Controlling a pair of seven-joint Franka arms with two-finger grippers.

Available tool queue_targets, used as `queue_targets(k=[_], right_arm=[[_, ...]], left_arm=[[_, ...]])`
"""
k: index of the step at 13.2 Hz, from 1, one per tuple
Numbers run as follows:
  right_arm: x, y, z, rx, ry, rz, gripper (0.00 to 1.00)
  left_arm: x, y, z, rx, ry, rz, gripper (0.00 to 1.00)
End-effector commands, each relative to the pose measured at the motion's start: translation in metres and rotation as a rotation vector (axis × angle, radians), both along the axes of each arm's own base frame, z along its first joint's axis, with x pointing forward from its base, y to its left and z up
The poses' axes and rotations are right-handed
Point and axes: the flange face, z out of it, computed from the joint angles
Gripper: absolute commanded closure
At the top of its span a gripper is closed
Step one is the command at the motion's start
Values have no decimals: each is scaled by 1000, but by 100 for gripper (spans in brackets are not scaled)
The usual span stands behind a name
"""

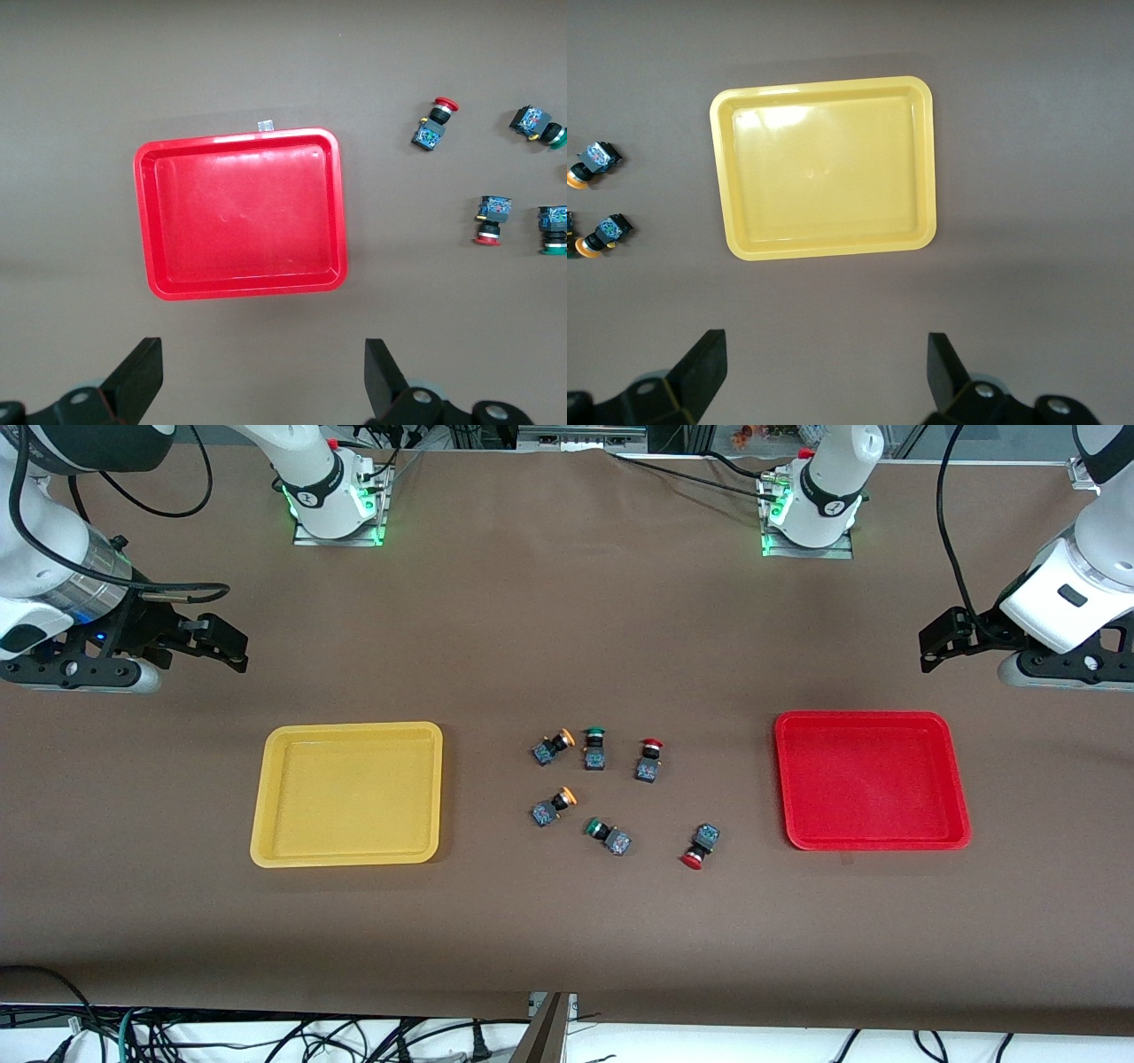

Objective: Place red and yellow buttons in trays

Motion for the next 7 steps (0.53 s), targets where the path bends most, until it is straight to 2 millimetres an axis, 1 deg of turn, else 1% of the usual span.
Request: queue_targets(k=[1,7], right_arm=[[0,-1,3,-18,5,3,1],[1,-3,5,-15,1,0,0]], left_arm=[[-8,2,3,9,-3,-18,0],[-6,0,-3,2,15,-18,0]])
